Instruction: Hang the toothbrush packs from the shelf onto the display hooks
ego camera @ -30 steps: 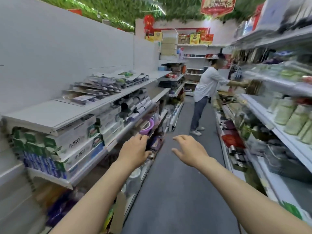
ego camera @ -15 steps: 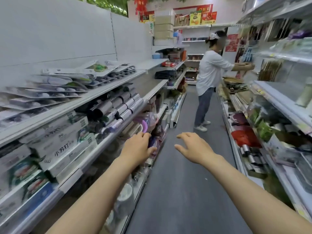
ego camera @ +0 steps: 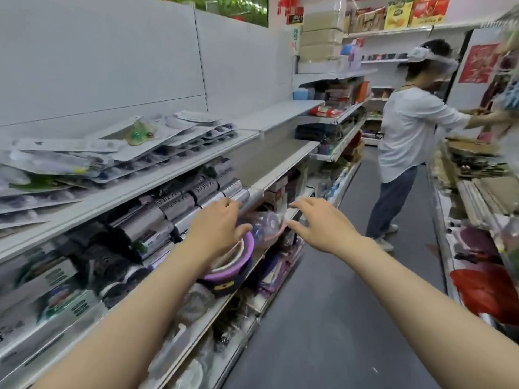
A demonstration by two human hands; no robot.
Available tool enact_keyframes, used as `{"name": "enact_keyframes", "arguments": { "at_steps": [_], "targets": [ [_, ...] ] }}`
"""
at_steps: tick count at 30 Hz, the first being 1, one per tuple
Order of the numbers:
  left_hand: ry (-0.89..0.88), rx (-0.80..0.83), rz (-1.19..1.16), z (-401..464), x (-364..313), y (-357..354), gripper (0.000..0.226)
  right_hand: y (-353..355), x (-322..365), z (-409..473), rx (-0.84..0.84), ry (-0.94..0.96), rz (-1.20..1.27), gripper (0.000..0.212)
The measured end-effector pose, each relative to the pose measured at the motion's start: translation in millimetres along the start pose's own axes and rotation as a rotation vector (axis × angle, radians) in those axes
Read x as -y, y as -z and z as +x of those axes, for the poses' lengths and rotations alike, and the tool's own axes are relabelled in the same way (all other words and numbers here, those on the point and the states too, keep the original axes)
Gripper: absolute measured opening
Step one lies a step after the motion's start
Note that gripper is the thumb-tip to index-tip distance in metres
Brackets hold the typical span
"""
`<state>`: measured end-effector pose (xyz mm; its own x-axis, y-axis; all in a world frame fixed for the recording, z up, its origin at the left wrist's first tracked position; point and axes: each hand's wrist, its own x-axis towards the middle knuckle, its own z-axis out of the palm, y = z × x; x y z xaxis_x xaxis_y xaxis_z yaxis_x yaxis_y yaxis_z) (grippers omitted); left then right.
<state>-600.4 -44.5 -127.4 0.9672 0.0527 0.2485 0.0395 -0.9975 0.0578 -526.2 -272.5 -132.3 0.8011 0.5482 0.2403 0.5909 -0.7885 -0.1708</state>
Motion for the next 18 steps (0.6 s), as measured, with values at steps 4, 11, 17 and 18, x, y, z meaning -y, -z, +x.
{"name": "enact_keyframes", "arguments": {
  "at_steps": [4, 11, 17, 18],
  "targets": [
    [0.039, -0.064, 0.027, 66, 17, -8, 0.055, -18, -29, 83, -0.028, 0.08, 0.013, 0.054],
    [0.125, -0.273, 0.096, 197, 63, -1, 0.056, -6, -47, 247, -0.105, 0.261, 0.064, 0.054],
    [0.296, -0.47, 0.166, 281, 98, 17, 0.059, 6, -43, 374, -0.193, 0.398, 0.213, 0.052],
    [0.335, -0.479, 0.176, 288, 102, 17, 0.059, 4, -42, 391, -0.188, 0.424, 0.244, 0.052]
  ]
}}
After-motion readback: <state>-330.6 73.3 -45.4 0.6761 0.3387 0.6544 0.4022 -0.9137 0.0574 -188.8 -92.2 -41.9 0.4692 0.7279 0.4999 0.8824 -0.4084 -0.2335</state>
